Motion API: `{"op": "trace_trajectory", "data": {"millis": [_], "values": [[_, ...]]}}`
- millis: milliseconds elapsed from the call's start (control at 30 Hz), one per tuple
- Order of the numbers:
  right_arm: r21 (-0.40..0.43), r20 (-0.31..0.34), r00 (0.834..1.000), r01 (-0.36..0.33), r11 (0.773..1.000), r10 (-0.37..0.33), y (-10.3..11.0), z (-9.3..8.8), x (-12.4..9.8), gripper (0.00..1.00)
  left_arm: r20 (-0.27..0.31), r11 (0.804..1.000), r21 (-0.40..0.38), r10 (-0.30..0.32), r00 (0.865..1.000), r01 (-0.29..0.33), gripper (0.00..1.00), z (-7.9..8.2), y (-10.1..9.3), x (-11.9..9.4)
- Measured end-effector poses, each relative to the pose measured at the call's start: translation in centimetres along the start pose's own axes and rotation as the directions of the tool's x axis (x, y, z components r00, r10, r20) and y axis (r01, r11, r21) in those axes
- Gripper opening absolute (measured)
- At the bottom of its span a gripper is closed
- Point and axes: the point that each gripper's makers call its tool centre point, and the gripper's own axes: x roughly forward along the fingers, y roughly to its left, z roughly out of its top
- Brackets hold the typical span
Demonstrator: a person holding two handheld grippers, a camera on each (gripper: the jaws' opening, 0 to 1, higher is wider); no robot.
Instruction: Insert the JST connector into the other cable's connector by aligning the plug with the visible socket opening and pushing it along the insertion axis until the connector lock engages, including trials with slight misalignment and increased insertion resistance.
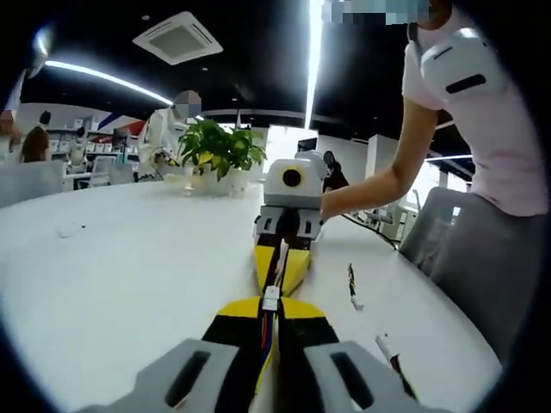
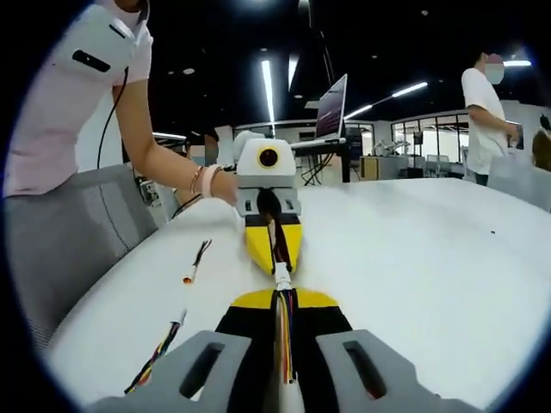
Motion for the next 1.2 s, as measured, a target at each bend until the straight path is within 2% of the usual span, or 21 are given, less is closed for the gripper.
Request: {"op": "trace_trajectory", "data": {"millis": [367, 533, 833, 933, 1033, 1200], "values": [[-0.020, -0.036, 0.999, 0.006, 1.000, -0.007, -0.5, -0.9, 0.3, 0.03, -0.046, 1.000, 0.008, 0.007, 0.999, -0.006, 0.01, -0.8, 0.1, 0.3], [-0.028, -0.035, 0.999, 0.010, 1.000, -0.011, -0.7, -0.9, 0.2, 0.03, -0.047, 1.000, 0.010, 0.012, 0.999, -0.011, 0.01, -0.6, 0.1, 0.3], [0.011, -0.029, 0.999, 0.017, 1.000, -0.017, -0.7, -0.8, 0.2, 0.04, -0.045, 1.000, -0.019, 0.014, 0.999, -0.015, 0.01, -0.6, 0.4, 0.4], [0.021, -0.025, 1.000, 0.017, 1.000, -0.017, -0.7, -0.8, 0.3, 0.05, -0.046, 0.999, -0.027, 0.020, 0.999, -0.021, 0.03, -0.7, 0.6, 0.4], [0.030, -0.024, 0.999, 0.025, 0.999, -0.024, -0.7, -0.7, 0.4, 0.12, -0.039, 0.999, -0.040, 0.006, 0.999, -0.008, 0.08, -0.6, 0.6, 0.2], [0.039, -0.023, 1.000, 0.022, 0.999, -0.021, -0.4, -0.7, 0.3, 0.11, -0.051, 0.999, -0.042, 0.028, 0.998, -0.030, 0.12, -0.9, 1.1, -0.3]]}}
